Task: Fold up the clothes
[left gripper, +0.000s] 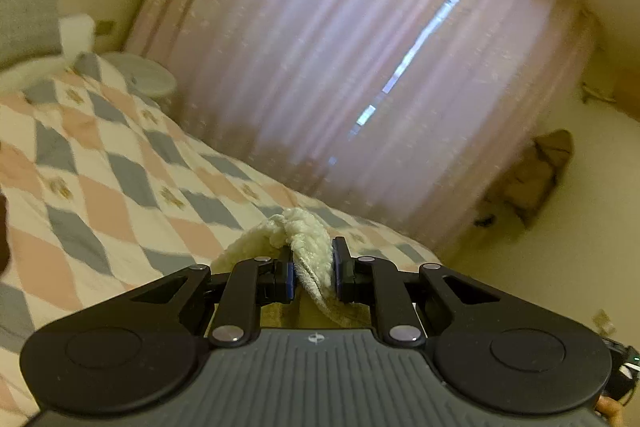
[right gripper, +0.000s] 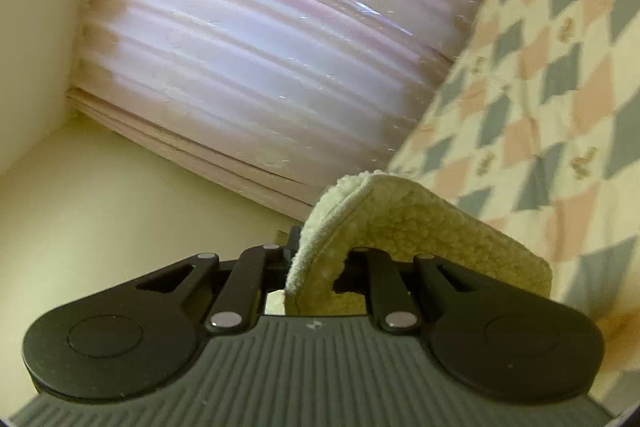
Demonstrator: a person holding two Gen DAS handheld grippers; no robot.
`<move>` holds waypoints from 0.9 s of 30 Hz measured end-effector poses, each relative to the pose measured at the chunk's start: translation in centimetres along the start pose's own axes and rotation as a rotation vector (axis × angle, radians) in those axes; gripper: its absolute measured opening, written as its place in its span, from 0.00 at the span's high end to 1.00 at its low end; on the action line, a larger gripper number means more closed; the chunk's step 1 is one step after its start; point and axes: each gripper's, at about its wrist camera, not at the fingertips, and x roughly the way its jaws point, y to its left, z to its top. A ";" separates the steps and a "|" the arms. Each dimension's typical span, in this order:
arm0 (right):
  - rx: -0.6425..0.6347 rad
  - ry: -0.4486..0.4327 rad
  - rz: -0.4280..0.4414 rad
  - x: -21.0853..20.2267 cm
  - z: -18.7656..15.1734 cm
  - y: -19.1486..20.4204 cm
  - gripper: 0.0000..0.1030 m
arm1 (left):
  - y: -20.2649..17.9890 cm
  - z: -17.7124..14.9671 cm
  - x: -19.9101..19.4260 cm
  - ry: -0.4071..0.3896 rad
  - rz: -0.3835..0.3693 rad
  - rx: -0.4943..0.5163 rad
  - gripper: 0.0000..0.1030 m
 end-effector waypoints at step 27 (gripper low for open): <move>0.087 0.396 -0.777 -18.1 -25.9 -24.6 0.61 | 20.1 -33.3 -7.6 0.636 0.410 -0.127 0.57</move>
